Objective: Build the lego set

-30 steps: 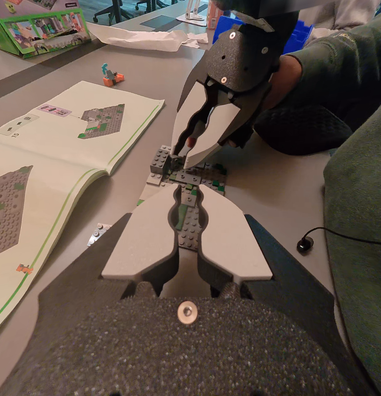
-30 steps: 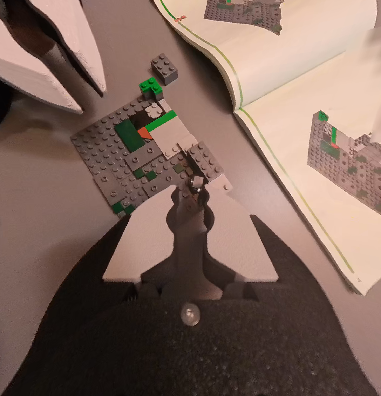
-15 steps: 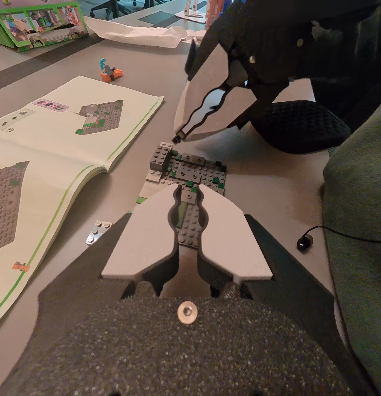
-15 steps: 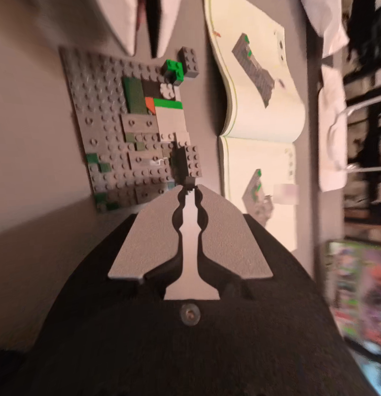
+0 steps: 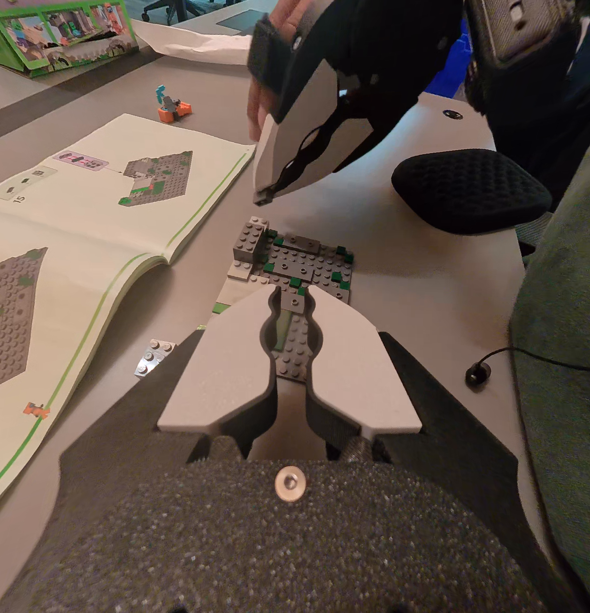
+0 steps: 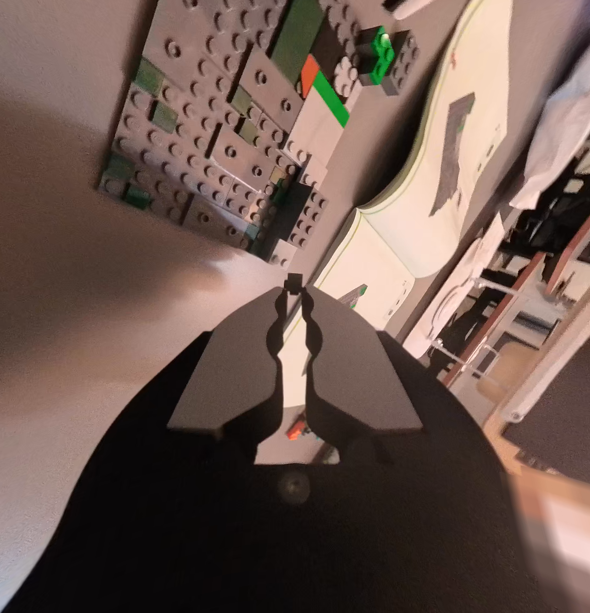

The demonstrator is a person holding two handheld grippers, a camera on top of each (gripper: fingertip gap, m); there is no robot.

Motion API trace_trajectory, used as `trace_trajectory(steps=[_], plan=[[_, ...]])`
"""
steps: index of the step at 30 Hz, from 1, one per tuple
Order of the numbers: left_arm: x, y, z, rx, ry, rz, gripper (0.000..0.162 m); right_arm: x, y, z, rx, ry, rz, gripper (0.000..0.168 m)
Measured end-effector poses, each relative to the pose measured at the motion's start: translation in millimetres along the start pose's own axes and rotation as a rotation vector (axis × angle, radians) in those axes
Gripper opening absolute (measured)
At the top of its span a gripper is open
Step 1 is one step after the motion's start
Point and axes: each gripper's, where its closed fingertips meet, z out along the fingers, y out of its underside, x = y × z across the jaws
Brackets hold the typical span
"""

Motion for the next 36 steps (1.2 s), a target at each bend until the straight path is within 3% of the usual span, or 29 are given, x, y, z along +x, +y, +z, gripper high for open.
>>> trace_trajectory(steps=[5, 14, 36], plan=[[-2.0, 0.0, -2.2, -0.003, -0.018, -0.001, 0.012, 3.8, -1.3, 7.5, -0.04, -0.083, -0.205, 0.008], [-5.6, 1.8, -3.6, -0.013, -0.035, -0.026, 0.011, 1.6, -10.8, 12.1, -0.059, -0.161, -0.405, 0.008], [-3.0, 4.6, -2.7, -0.031, -0.022, -0.015, 0.011, 2.6, -6.1, 11.1, -0.102, -0.18, -0.485, 0.008]])
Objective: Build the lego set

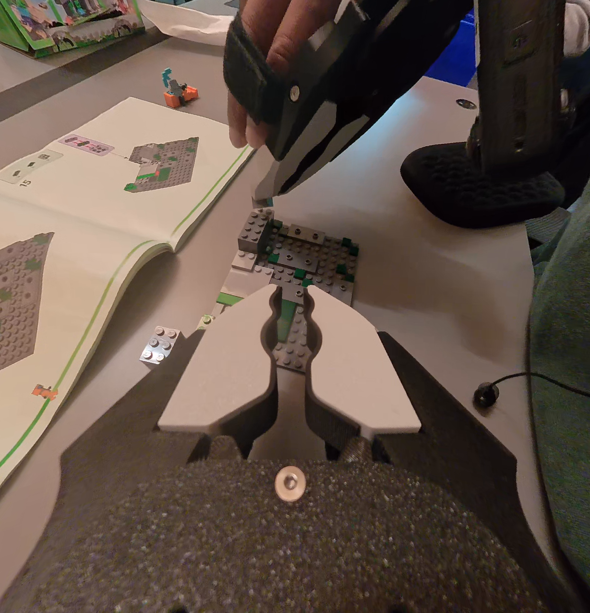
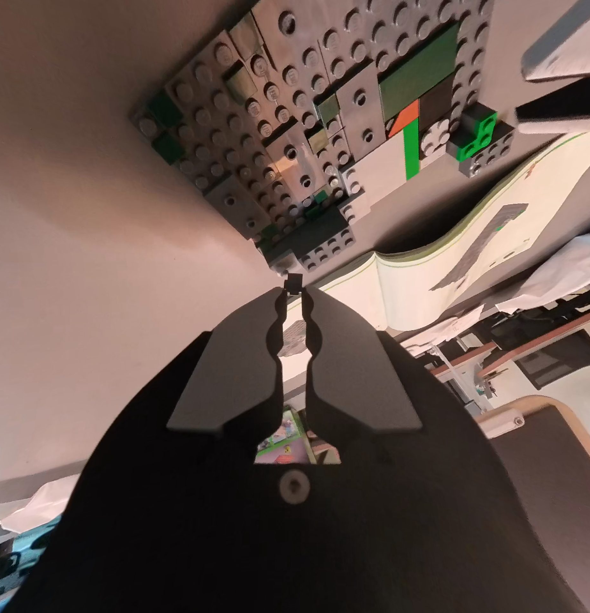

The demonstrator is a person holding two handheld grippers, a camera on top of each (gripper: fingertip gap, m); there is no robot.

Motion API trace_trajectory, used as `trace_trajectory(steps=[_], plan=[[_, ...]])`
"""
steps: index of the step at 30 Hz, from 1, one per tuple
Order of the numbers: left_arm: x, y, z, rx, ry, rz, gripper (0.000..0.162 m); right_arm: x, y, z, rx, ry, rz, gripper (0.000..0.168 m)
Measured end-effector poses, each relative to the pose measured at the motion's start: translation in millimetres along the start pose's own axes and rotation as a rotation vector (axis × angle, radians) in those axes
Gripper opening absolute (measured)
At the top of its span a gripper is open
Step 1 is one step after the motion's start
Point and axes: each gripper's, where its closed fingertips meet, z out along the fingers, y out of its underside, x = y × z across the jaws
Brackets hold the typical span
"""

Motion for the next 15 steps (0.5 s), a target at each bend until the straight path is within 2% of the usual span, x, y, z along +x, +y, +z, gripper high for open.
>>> trace_trajectory(steps=[15], plan=[[-0.7, 2.7, 1.5, -0.01, 0.008, -0.009, 0.012, 1.6, -4.6, 1.3, 0.012, 0.007, 0.004, 0.009]])
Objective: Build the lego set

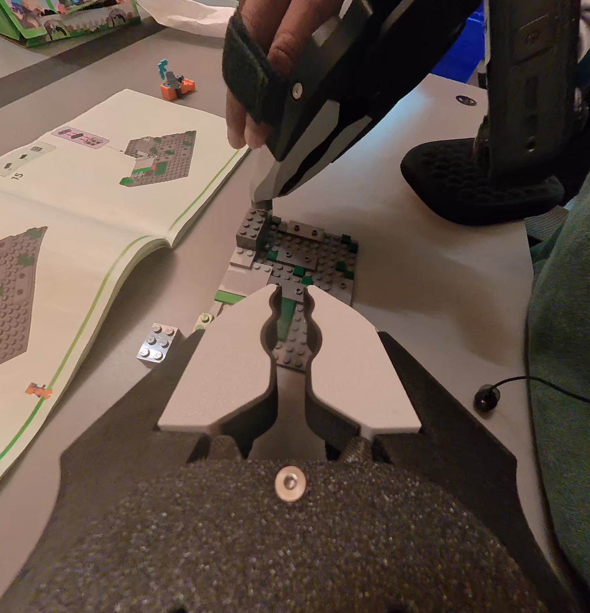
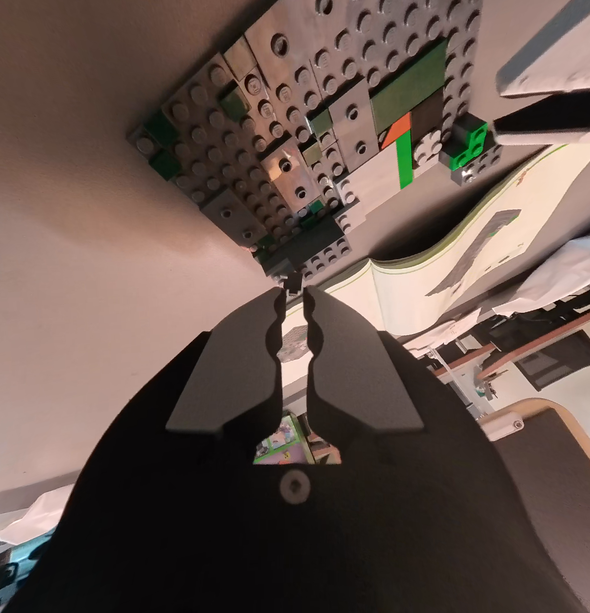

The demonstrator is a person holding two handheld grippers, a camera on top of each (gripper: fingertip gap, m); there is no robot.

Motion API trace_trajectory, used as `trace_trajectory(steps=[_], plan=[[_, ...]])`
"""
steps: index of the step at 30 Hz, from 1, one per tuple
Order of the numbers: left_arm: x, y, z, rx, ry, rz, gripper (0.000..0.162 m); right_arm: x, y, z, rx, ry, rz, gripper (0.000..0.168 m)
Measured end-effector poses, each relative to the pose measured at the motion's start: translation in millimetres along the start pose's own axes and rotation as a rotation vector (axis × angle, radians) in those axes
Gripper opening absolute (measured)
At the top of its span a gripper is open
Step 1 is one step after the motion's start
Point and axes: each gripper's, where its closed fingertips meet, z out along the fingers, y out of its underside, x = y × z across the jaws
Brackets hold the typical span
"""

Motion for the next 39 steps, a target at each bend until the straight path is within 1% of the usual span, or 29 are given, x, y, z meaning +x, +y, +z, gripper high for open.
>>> trace_trajectory(steps=[33, 39], plan=[[-0.6, 3.9, 1.7, -0.015, 0.005, -0.009, 0.012, 8.2, 3.8, -7.3, 0.079, 0.054, 0.237, 0.023], [-0.3, 4.2, 1.9, -0.015, 0.007, -0.008, 0.012, 9.3, 6.7, -11.4, 0.106, 0.061, 0.323, 0.024]])
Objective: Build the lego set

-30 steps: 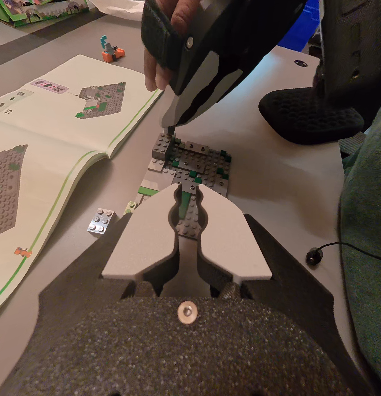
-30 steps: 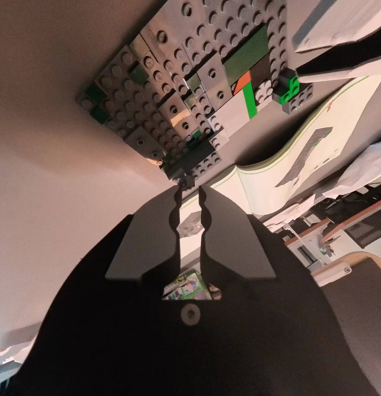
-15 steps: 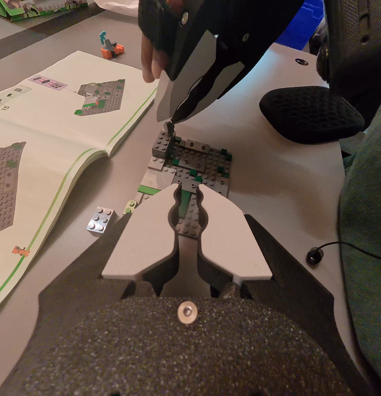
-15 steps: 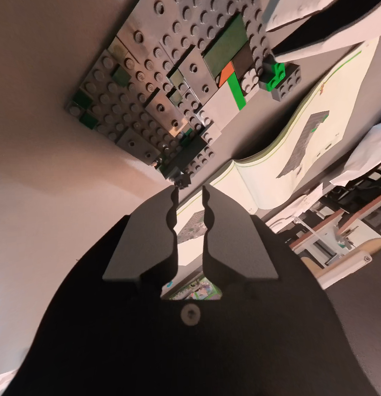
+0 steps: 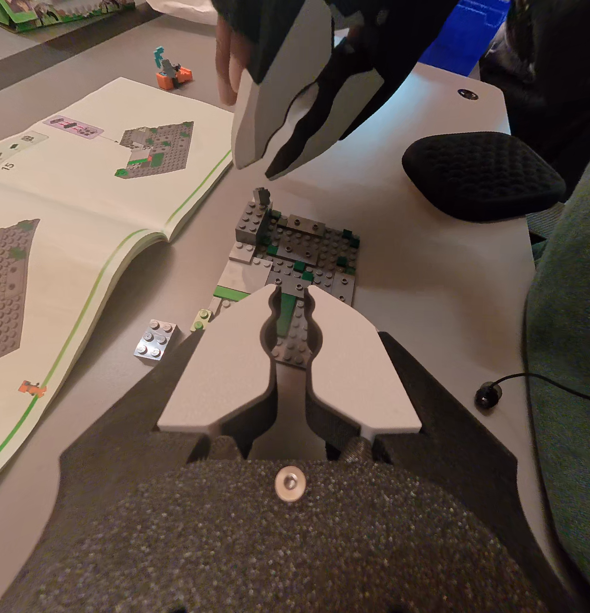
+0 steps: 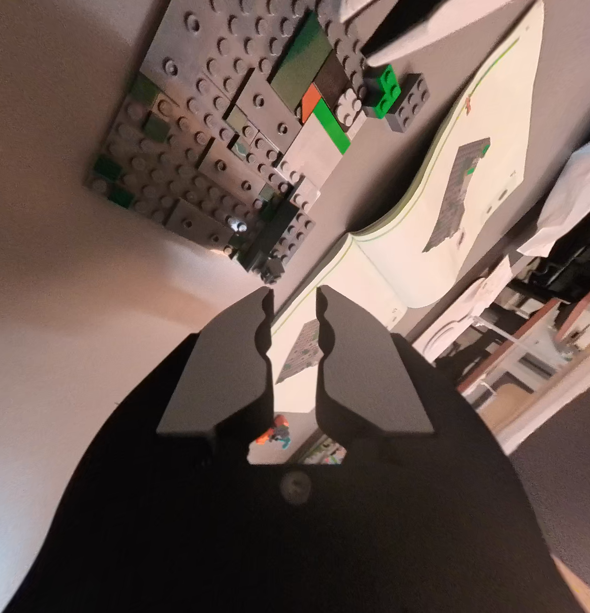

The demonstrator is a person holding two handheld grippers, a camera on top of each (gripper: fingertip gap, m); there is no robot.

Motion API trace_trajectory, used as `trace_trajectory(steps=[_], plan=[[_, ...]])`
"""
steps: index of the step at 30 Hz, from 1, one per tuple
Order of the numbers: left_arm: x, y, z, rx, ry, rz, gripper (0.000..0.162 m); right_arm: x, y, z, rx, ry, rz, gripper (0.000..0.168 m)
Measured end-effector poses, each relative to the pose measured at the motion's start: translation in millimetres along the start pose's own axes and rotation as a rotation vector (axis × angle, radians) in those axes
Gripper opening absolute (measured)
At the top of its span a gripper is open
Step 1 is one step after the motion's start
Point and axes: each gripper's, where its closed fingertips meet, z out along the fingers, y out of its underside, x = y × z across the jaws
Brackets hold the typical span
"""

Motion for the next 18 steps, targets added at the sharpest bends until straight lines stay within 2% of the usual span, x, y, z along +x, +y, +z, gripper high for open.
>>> trace_trajectory(steps=[5, 13, 18], plan=[[0.2, 0.1, 0.1, -0.001, 0.0, 0.002, 0.012, -4.3, -0.3, -2.7, 0.078, -0.049, 0.229, 0.026], [0.3, 0.4, 0.2, -0.002, 0.004, -0.001, 0.012, -12.2, -2.8, 2.8, 0.249, -0.13, 1.055, 0.028], [1.2, 1.2, 1.1, -0.008, 0.007, 0.005, 0.012, -17.3, -5.9, 7.7, 0.284, -0.077, 1.292, 0.031]])
